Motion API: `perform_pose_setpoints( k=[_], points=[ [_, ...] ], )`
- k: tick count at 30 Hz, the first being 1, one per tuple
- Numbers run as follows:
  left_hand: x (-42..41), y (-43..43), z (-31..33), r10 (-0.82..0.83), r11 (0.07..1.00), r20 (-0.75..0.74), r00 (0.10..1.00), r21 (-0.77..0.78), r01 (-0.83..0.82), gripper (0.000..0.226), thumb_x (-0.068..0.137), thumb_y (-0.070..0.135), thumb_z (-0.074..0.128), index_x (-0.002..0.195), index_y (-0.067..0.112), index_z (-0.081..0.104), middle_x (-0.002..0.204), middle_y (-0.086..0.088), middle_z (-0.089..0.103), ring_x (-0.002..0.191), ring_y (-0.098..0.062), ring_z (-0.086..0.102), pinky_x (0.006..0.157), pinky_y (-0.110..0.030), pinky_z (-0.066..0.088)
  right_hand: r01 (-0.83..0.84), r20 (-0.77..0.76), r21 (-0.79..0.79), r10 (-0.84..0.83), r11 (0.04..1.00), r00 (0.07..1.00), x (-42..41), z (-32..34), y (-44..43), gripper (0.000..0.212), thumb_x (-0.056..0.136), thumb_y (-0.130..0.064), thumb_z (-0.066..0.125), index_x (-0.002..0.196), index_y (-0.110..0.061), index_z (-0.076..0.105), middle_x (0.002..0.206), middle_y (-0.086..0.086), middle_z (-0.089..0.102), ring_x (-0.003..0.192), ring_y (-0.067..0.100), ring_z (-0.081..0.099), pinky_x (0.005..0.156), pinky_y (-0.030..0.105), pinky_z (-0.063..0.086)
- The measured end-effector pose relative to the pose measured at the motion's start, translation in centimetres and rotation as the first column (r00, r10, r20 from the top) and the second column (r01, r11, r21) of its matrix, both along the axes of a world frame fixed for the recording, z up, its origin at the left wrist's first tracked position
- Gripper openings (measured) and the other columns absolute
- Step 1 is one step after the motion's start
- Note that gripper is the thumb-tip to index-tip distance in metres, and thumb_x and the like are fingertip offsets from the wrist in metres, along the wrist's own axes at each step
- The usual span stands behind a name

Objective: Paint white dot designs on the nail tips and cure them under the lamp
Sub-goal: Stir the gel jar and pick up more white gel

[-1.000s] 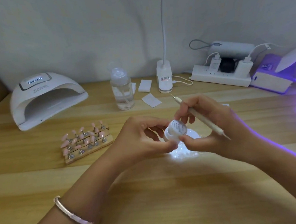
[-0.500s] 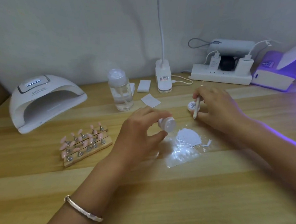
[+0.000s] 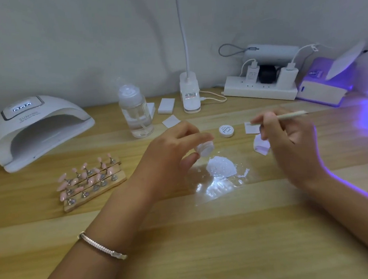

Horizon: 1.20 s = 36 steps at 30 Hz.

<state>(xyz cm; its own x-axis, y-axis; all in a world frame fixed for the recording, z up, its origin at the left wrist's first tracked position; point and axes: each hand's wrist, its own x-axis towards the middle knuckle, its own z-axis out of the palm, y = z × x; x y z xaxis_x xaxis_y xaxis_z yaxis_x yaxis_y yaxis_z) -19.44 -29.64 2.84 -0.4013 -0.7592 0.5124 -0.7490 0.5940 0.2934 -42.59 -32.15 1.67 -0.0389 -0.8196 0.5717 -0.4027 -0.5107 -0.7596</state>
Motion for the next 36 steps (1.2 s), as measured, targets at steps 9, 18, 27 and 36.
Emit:
perform_pose_setpoints(
  k=[9,18,27,36],
  points=[
    [-1.0,-0.3,-1.2,-0.027,0.999,-0.004,1.000,-0.039,0.026,0.045,0.076,-0.004,0.080,0.116,0.015,0.073,0.100,-0.003,0.064,0.077,-0.007,0.053,0.070,-0.018,0.046,-0.253,-0.001,-0.037,0.253,0.967,0.967,0.4,-1.6,3.9,0.009,0.080,-0.021,0.050,0.080,-0.020,0.059,0.070,-0.006,0.059,0.070,0.025,0.058,0.065,0.039,0.047],
    [-1.1,-0.3,-1.1,-0.051,0.999,-0.016,0.999,-0.007,0.051,0.041,0.077,0.001,0.080,0.115,0.014,0.074,0.101,-0.004,0.064,0.074,-0.018,0.060,0.068,-0.040,0.055,-0.215,-0.219,-0.092,0.191,0.972,0.957,0.9,-2.1,3.9,0.021,0.084,-0.025,0.052,0.091,-0.013,0.069,0.084,-0.003,0.070,0.086,0.015,0.058,0.082,0.032,0.045],
    [-1.4,-0.4,-1.4,-0.053,0.998,-0.057,0.997,0.016,0.053,0.045,0.076,-0.004,0.079,0.116,0.015,0.072,0.103,-0.002,0.063,0.077,-0.017,0.061,0.073,-0.039,0.055,-0.194,-0.278,-0.147,0.148,0.970,0.949,1.0,-2.4,3.7,0.021,0.085,-0.024,0.054,0.092,-0.012,0.069,0.081,-0.001,0.069,0.082,0.023,0.060,0.081,0.039,0.045],
    [-1.4,-0.3,-1.3,-0.052,0.997,-0.066,0.996,0.048,0.055,0.044,0.077,-0.003,0.078,0.117,0.015,0.071,0.109,0.000,0.067,0.070,-0.016,0.060,0.071,-0.032,0.055,-0.174,-0.175,-0.068,0.160,0.982,0.972,0.8,-2.2,3.9,0.020,0.083,-0.028,0.052,0.090,-0.015,0.067,0.080,-0.001,0.067,0.086,0.028,0.063,0.081,0.042,0.049]
  ],
)
